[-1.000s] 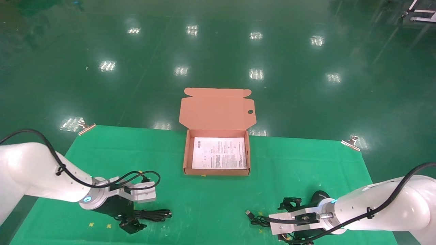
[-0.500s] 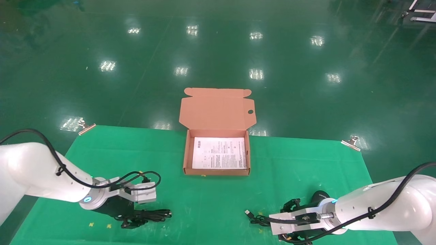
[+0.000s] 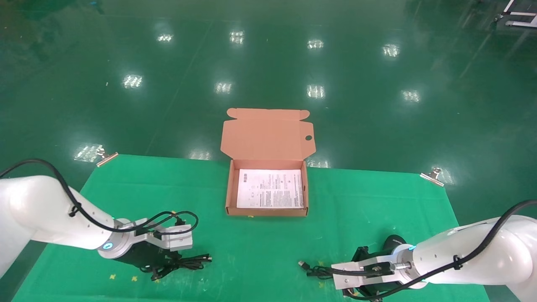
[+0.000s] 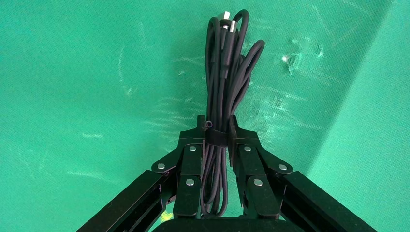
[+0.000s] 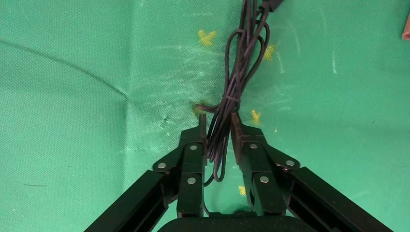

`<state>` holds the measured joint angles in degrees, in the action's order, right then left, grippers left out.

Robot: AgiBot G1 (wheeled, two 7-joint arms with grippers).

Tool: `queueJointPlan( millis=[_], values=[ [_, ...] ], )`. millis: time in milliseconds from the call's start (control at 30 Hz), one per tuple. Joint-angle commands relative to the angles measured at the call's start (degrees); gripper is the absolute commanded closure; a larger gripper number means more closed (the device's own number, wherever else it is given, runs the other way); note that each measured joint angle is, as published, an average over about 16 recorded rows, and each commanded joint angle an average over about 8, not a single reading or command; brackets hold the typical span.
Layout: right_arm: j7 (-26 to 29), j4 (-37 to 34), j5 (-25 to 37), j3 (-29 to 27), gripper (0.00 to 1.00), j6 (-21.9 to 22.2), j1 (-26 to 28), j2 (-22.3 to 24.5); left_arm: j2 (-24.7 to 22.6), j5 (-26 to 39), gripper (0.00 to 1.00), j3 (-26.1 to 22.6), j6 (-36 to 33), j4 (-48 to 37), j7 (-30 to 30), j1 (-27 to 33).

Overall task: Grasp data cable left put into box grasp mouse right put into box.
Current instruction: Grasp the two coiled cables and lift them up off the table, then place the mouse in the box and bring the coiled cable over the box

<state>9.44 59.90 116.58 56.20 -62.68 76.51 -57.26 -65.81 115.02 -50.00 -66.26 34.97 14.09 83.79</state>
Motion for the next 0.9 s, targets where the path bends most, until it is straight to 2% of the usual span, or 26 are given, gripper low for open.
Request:
queueJointPlan(
  millis=[33, 300, 500, 900],
  values=[
    [0.0, 0.0, 0.0, 0.0, 1.0, 0.0, 0.0, 0.0, 0.0, 0.0, 1.0, 0.0, 0.0, 0.0, 0.0, 0.0],
    [0.0, 0.0, 0.0, 0.0, 1.0, 0.0, 0.0, 0.0, 0.2, -0.2, 1.0, 0.1, 0.0, 0.4, -0.2, 0.3],
    [0.1, 0.7, -0.2, -0.5, 1.0, 0.0, 0.9, 0.6, 1.7, 0.1, 1.0, 0.4, 0.6, 4.2, -1.9, 1.3],
    [5.2, 8.2, 0.4, -5.6, 1.0, 1.9, 8.1, 5.6, 5.2, 4.4, 1.0, 1.0, 3.0, 16.5, 2.0, 4.7]
  ],
)
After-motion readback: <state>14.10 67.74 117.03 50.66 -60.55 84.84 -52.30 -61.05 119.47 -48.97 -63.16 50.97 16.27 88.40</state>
